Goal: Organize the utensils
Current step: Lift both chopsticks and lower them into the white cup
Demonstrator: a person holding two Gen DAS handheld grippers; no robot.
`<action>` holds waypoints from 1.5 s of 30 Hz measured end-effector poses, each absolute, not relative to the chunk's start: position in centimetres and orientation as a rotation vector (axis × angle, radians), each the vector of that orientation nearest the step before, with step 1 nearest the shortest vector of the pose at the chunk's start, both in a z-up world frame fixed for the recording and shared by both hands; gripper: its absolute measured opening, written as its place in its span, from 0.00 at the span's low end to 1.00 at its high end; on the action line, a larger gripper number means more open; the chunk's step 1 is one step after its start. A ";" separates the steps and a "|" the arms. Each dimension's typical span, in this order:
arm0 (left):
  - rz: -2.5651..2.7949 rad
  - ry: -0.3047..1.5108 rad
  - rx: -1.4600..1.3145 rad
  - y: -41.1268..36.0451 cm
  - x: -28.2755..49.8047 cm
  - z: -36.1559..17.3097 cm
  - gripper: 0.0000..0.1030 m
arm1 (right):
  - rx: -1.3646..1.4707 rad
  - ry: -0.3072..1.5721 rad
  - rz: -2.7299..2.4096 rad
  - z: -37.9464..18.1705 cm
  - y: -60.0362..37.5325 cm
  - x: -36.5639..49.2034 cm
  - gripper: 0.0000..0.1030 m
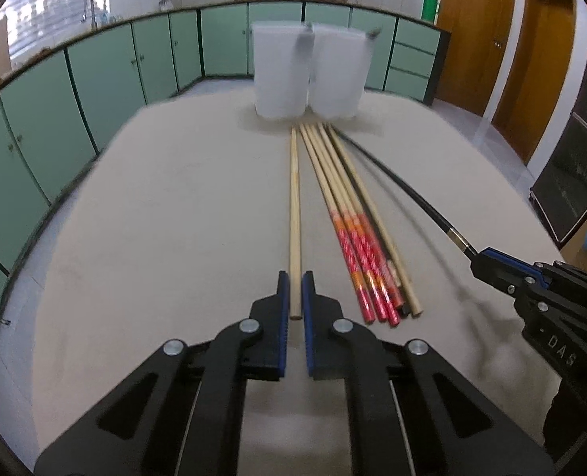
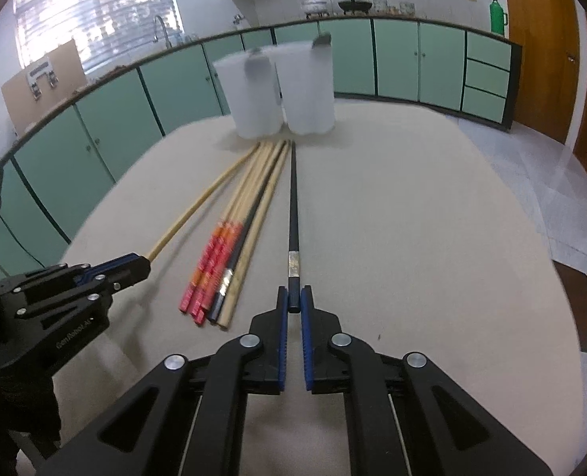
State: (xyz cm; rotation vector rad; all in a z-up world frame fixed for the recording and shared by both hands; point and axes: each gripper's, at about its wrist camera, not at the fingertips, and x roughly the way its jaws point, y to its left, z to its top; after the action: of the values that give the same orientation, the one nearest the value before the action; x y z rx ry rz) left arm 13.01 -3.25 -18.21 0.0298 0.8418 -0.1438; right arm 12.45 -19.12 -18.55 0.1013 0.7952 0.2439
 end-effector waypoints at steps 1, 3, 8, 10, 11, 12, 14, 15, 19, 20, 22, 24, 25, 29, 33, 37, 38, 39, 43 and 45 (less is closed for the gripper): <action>-0.139 0.824 0.035 -3.2 12.9 -17.4 0.06 | 0.104 0.783 0.245 -18.0 -19.3 12.4 0.06; -0.141 0.796 0.039 -3.0 12.7 -16.1 0.06 | 0.113 0.755 0.246 -16.7 -19.7 12.3 0.06; -0.145 0.702 0.039 -2.3 12.3 -11.9 0.06 | 0.125 0.676 0.252 -12.6 -20.9 12.5 0.06; -0.150 0.665 0.037 -2.1 12.4 -10.3 0.06 | 0.117 0.654 0.254 -11.3 -21.1 12.7 0.06; -0.156 0.646 0.032 -2.0 12.5 -9.5 0.06 | 0.110 0.643 0.256 -10.6 -21.3 12.8 0.06; -0.160 0.634 0.028 -1.9 12.4 -8.9 0.06 | 0.103 0.631 0.258 -9.8 -21.4 13.1 0.06; -0.169 0.610 0.023 -1.7 12.5 -7.6 0.06 | 0.101 0.609 0.269 -8.4 -21.6 13.4 0.06; -0.173 0.593 0.024 -1.7 12.8 -6.8 0.06 | 0.099 0.598 0.276 -7.7 -21.6 13.8 0.06; -0.193 0.555 0.019 -1.8 13.9 -4.7 0.06 | 0.096 0.574 0.300 -5.2 -21.6 14.9 0.06; -0.199 0.549 0.016 -1.8 14.3 -4.3 0.06 | 0.095 0.571 0.309 -4.6 -21.6 15.3 0.06; -0.212 0.541 0.009 -1.8 14.9 -3.6 0.06 | 0.083 0.569 0.325 -3.5 -21.4 16.2 0.06; -0.225 0.529 0.000 -1.8 15.6 -2.8 0.06 | 0.070 0.567 0.334 -2.6 -21.1 17.0 0.06; -0.230 0.526 -0.003 -1.8 15.8 -2.6 0.06 | 0.066 0.565 0.339 -2.2 -21.0 17.3 0.06; -0.259 0.506 -0.025 -1.6 16.6 -0.9 0.06 | 0.064 0.543 0.365 0.0 -21.2 18.5 0.06; -0.279 0.458 -0.027 -1.6 17.4 1.4 0.06 | 0.054 0.489 0.380 2.9 -21.5 19.5 0.06; -0.279 0.379 -0.011 -1.9 18.4 4.5 0.06 | 0.044 0.408 0.377 6.2 -21.9 20.9 0.06; -0.272 0.350 -0.003 -2.1 18.8 5.5 0.06 | 0.048 0.391 0.374 6.9 -21.9 21.4 0.06; -0.268 0.334 0.001 -2.3 19.1 6.1 0.06 | 0.052 0.372 0.370 7.8 -22.0 22.0 0.06; -0.255 0.270 -0.001 -3.1 21.4 8.5 0.06 | 0.064 0.304 0.341 10.2 -22.0 24.6 0.06; -0.242 0.250 0.008 -3.7 22.7 9.1 0.06 | 0.072 0.282 0.328 10.8 -21.9 26.1 0.06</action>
State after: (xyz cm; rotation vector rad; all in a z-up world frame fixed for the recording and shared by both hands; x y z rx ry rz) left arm 22.71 -3.67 9.08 0.0085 0.2502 -0.2415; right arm 26.11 -21.93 10.80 0.0724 0.2820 0.3278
